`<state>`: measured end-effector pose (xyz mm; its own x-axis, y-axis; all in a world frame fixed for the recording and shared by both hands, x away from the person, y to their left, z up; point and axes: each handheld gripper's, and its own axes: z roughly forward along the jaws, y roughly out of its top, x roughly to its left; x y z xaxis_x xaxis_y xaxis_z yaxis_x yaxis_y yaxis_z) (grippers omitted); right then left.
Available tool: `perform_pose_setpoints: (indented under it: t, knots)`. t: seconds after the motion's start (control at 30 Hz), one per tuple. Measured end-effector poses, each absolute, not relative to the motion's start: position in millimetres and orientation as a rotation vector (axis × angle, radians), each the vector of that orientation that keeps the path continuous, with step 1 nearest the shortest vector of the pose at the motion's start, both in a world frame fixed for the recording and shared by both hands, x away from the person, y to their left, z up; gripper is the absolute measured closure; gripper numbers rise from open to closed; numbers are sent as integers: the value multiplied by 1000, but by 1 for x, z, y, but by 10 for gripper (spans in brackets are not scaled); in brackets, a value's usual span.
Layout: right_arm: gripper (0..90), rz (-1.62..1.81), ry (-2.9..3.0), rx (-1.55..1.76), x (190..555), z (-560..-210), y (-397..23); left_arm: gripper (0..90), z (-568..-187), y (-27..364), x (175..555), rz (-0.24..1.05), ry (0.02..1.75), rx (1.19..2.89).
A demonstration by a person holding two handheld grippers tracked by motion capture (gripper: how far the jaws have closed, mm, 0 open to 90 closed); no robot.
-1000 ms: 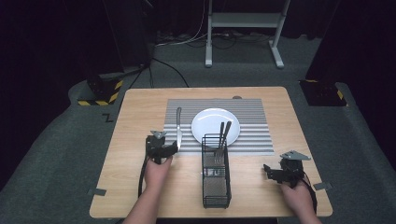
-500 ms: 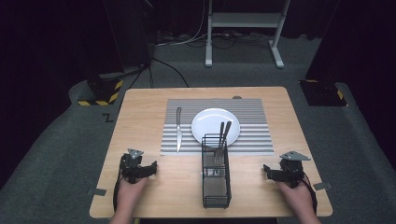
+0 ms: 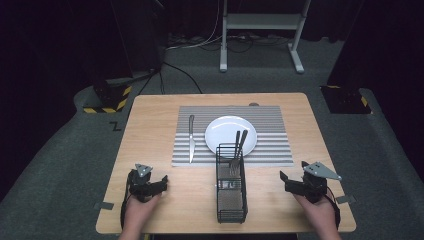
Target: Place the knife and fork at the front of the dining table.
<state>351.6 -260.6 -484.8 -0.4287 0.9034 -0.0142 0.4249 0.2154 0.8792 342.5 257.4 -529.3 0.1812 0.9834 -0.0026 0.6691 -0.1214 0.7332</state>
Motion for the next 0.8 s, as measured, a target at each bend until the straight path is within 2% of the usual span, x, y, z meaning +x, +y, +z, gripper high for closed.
perform_pose_setpoints:
  t: [0.3,0.8]
  knots:
    - [101,1245,1926,1193,342,-443,-241,119,-529,257,345,668,1548,1871]
    - [118,1380,1886,1063,350,-413,-190,117,-529,254,344,673,1553,1870]
